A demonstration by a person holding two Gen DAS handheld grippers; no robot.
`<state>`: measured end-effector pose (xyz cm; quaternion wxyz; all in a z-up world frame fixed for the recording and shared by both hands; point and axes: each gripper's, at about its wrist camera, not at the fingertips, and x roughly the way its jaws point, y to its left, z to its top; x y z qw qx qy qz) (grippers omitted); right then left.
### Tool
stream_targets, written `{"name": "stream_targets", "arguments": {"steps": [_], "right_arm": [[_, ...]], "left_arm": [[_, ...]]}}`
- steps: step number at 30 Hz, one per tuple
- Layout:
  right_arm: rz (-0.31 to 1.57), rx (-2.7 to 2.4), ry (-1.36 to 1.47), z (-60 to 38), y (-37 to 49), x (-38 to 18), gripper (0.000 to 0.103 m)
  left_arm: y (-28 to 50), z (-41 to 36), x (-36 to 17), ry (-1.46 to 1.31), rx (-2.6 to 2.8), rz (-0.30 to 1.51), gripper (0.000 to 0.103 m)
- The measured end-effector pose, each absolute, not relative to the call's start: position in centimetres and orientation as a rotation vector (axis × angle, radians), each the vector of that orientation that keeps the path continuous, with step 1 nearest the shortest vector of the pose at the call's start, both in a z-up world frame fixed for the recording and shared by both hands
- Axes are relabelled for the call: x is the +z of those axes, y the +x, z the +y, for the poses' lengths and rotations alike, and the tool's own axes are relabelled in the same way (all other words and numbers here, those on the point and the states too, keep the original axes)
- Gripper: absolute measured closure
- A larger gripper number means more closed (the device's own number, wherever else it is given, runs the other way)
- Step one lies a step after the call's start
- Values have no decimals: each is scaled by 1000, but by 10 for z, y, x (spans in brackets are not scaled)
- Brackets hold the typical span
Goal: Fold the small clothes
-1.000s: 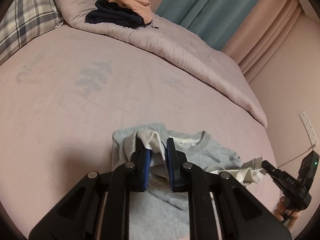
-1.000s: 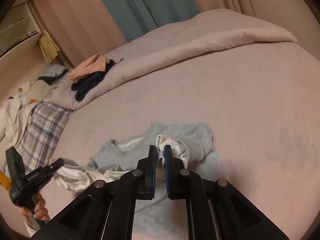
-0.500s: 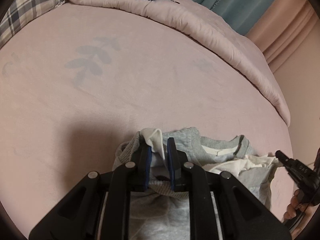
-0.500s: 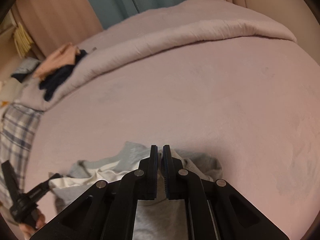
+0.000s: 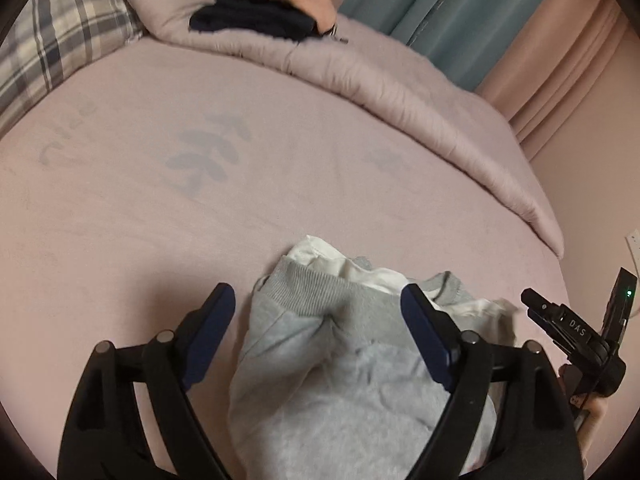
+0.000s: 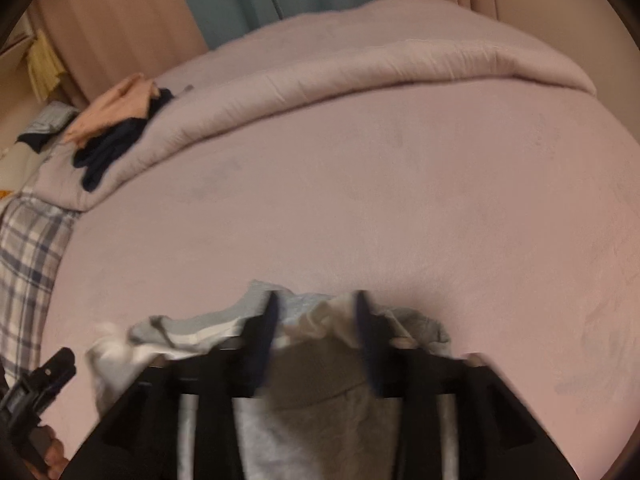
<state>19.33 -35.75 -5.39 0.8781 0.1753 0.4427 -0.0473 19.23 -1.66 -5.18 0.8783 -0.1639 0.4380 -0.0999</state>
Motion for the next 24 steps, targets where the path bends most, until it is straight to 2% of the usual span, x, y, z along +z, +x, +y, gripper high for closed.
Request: {"name": "stream_targets", "arguments": {"steps": [2, 13, 20, 24], "right_arm": [[906, -90, 357, -356, 181, -47, 39], [994, -152, 305, -368, 118, -78, 39], [1040, -151, 373, -381, 83, -97, 39], [1045, -172, 408, -390, 71, -104, 39]], "left_arm": [[179, -10, -52, -353, -195, 913, 12], [128, -14, -112, -334, -184, 1075, 12], [121, -23, -135, -348, -199, 1150, 12], [113, -26, -137, -330, -216, 1135, 14]]}}
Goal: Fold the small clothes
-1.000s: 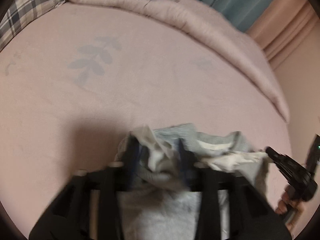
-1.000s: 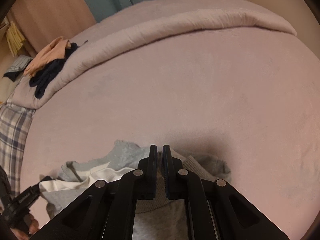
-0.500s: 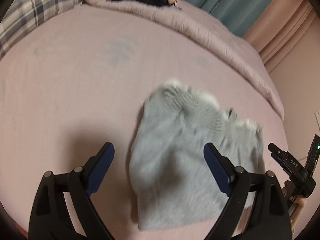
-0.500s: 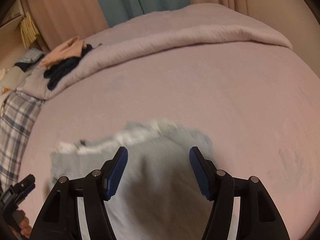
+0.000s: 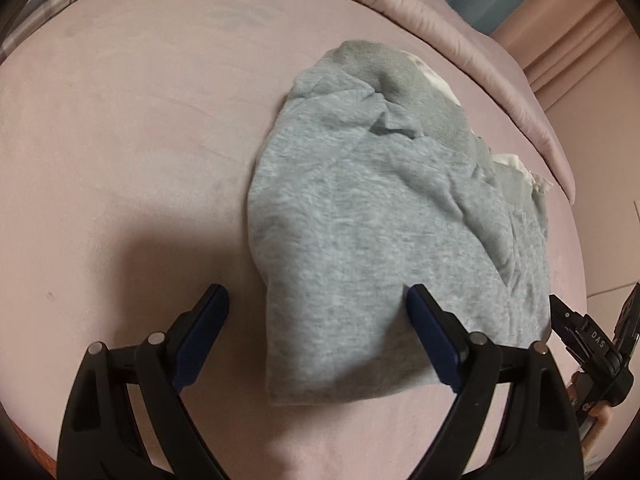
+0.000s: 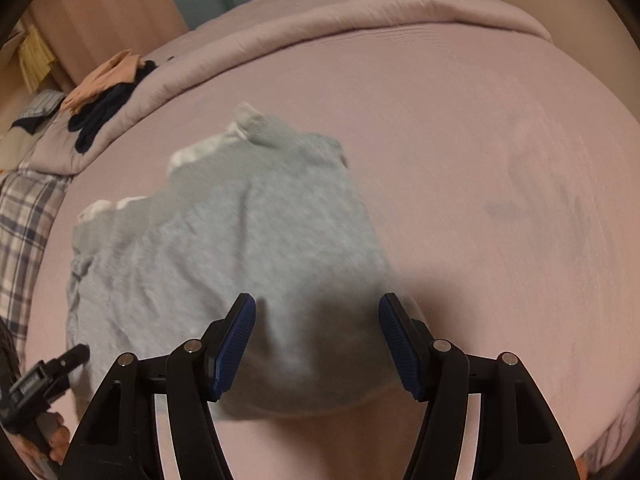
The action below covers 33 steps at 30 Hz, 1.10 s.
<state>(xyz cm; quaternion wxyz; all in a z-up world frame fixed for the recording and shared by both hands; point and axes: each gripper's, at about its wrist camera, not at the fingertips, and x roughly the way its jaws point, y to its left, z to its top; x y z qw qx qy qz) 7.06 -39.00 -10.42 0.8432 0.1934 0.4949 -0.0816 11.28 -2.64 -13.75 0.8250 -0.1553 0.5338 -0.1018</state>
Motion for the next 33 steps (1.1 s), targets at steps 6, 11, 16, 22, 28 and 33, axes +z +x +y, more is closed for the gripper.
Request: {"name": "stream_targets", "arguments": {"steps": [6, 11, 16, 22, 28, 33], "right_arm": [[1036, -197, 452, -399, 55, -107, 37], [1047, -172, 573, -410, 41, -121, 35], [1004, -117, 653, -411, 41, -130, 35], [961, -29, 772, -411, 50, -138, 59], [906, -12, 752, -405, 30, -116, 79], [868, -6, 760, -408, 13, -97, 80]], "left_arm": [[106, -26, -143, -404, -293, 1157, 28], [104, -33, -145, -400, -298, 1151, 33], [103, -37, -144, -399, -314, 1140, 51], [99, -43, -138, -423, -300, 1117, 75], [76, -44, -116, -372, -322, 1048, 81], [62, -34, -111, -391, -361, 1077, 81]]}}
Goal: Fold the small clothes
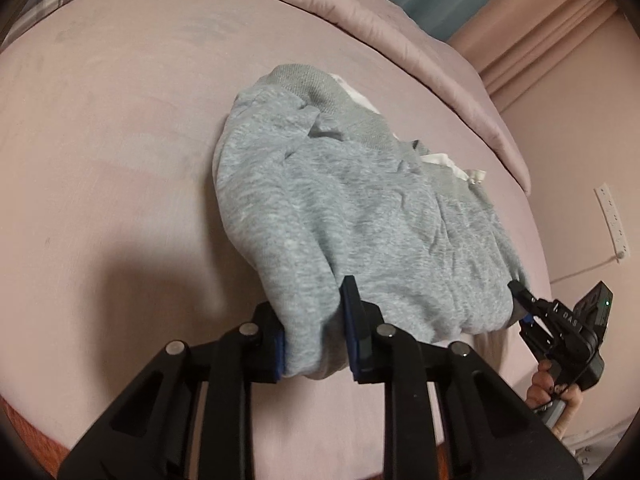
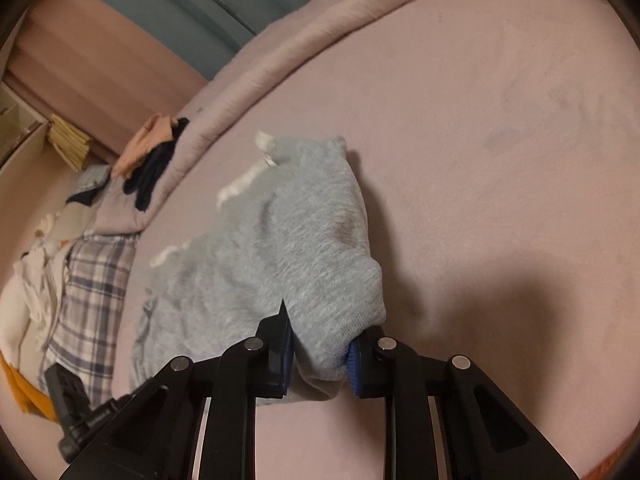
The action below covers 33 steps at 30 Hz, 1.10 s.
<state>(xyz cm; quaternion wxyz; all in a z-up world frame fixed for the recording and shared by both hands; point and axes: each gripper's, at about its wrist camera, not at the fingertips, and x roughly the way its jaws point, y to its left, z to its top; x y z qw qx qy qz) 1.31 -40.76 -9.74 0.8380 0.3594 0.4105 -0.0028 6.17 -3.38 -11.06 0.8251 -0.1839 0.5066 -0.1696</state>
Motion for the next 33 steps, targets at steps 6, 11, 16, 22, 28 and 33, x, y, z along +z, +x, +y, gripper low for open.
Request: {"name": "stream_targets", "arguments": {"steps": [6, 11, 16, 22, 28, 33], "right_arm": [[865, -14, 771, -410, -1, -91, 81], [859, -76, 667, -395, 11, -84, 81], [800, -77, 511, -369, 27, -54, 82], [726, 9, 403, -337, 40, -18, 83], [683, 129, 232, -286, 46, 7, 84], [683, 250, 36, -228, 47, 9, 84]], "left_arm": [[41, -36, -121, -364, -370, 1128, 79], [45, -37, -135, -337, -323, 1154, 62], [44, -30, -121, -310, -284, 1115, 41], [42, 4, -102, -317, -214, 1058, 23], [39, 28, -94, -337, -150, 1029, 15], [39, 36, -95, -372, -136, 1036, 15]]}}
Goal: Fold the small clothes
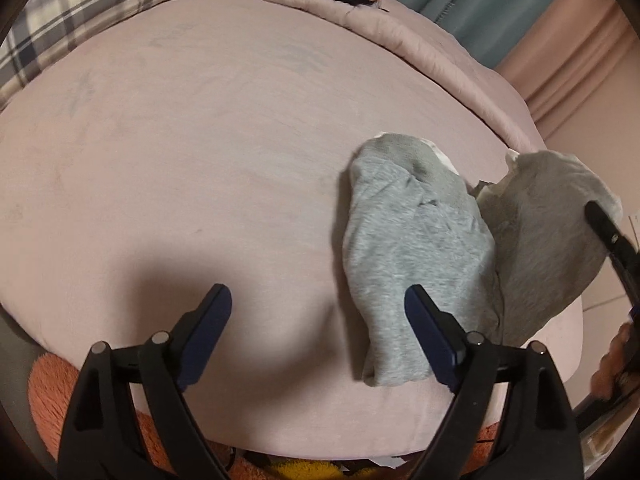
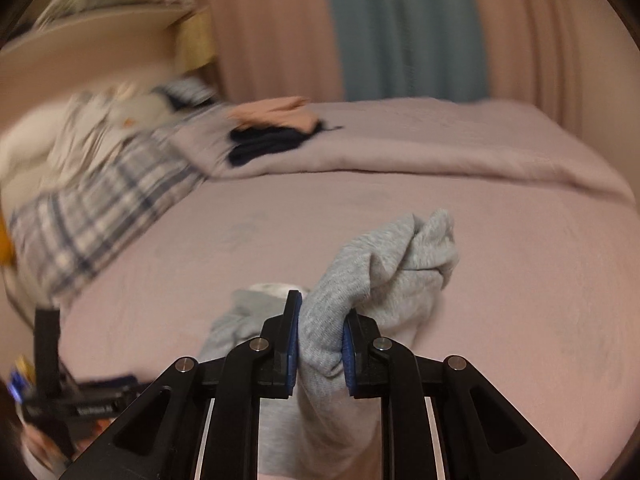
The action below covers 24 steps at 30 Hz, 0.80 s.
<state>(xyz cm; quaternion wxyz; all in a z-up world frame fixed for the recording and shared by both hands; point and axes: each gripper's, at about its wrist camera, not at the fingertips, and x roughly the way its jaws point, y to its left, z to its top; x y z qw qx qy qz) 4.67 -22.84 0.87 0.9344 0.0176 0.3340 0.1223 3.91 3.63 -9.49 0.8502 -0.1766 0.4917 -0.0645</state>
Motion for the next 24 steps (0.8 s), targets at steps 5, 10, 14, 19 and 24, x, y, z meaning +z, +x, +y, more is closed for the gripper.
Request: {"name": "stream_targets", "arguments": {"steps": [5, 10, 14, 19, 24], "right_arm": [[770, 389, -6, -190, 48, -13, 84], [919, 483, -22, -163, 48, -50, 84], [1016, 452, -39, -156, 51, -83, 84], [1024, 454, -30, -153, 51, -84, 84], [1014, 458, -7, -153, 48, -85, 84]], "left_arm": [[34, 48, -92, -384, -118, 1031, 15], [27, 58, -93, -395, -94, 1035, 15], [25, 61, -95, -392, -88, 1047, 15], [27, 62, -97, -380, -69, 1053, 15], [29, 63, -99, -389, -64, 1063, 15]]}}
